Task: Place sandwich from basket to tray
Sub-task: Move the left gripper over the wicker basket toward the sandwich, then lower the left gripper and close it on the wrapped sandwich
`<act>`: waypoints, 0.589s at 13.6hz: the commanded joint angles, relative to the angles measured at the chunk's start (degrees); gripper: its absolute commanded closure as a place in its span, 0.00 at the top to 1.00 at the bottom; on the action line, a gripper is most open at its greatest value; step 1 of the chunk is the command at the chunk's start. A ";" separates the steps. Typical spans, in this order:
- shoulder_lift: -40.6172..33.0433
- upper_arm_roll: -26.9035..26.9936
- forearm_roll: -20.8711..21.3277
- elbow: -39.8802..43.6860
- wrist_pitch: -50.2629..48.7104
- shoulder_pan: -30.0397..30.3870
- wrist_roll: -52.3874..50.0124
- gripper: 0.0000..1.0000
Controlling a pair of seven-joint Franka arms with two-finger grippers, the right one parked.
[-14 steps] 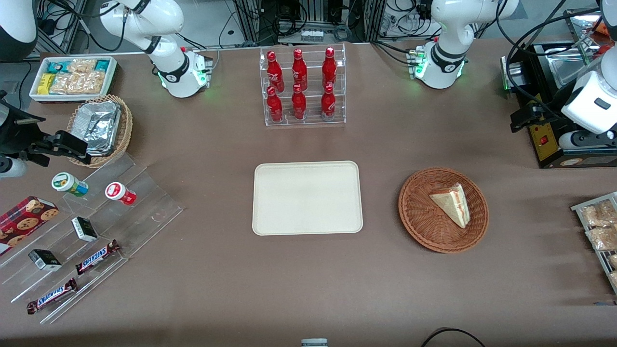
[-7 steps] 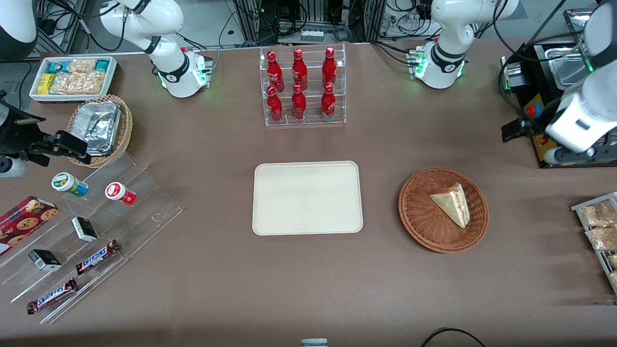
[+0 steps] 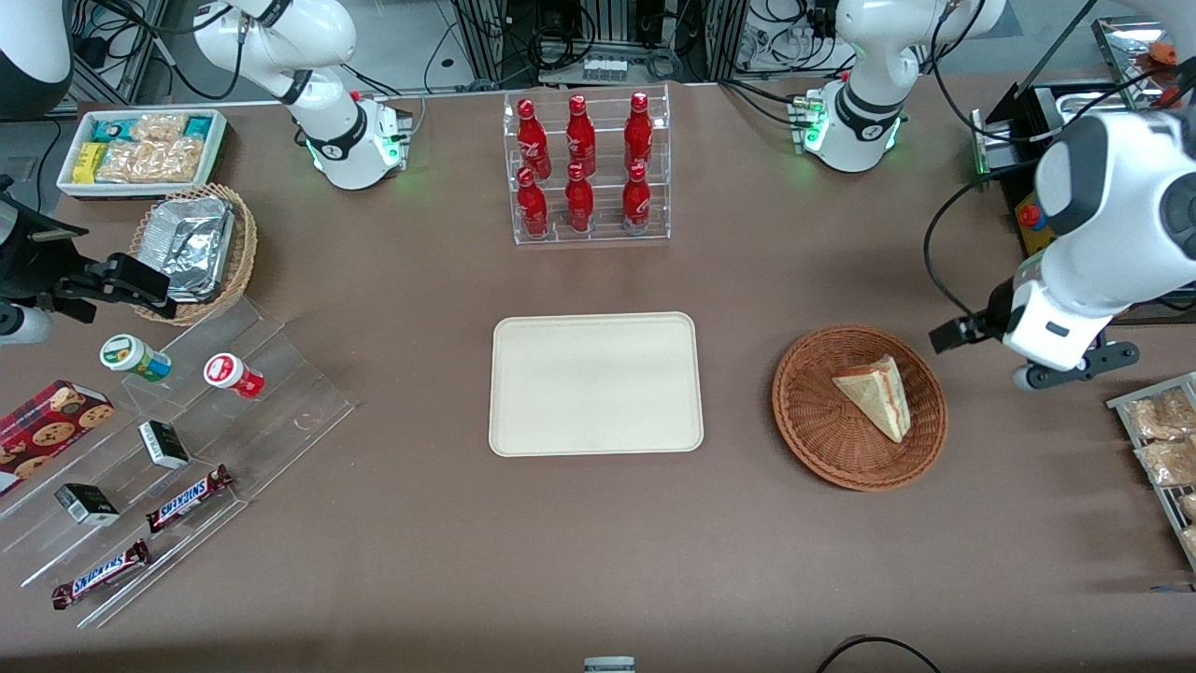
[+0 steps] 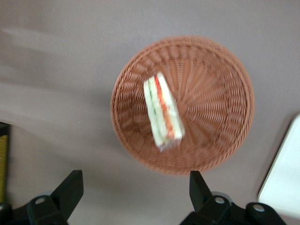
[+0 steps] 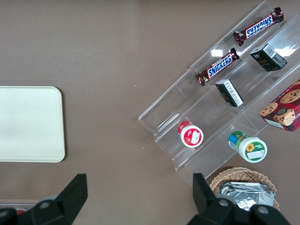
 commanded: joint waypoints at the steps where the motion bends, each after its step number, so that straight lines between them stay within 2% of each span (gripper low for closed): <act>1: 1.56 -0.66 3.20 -1.62 4.48 -1.08 -8.78 1.00; 2: 2.70 -0.75 4.96 -1.63 5.80 -1.44 -12.20 1.00; 4: 5.16 -1.53 5.41 -1.63 8.26 -1.44 -18.01 1.00; 8: 9.82 -1.80 5.33 -1.80 8.89 -1.71 -20.58 1.00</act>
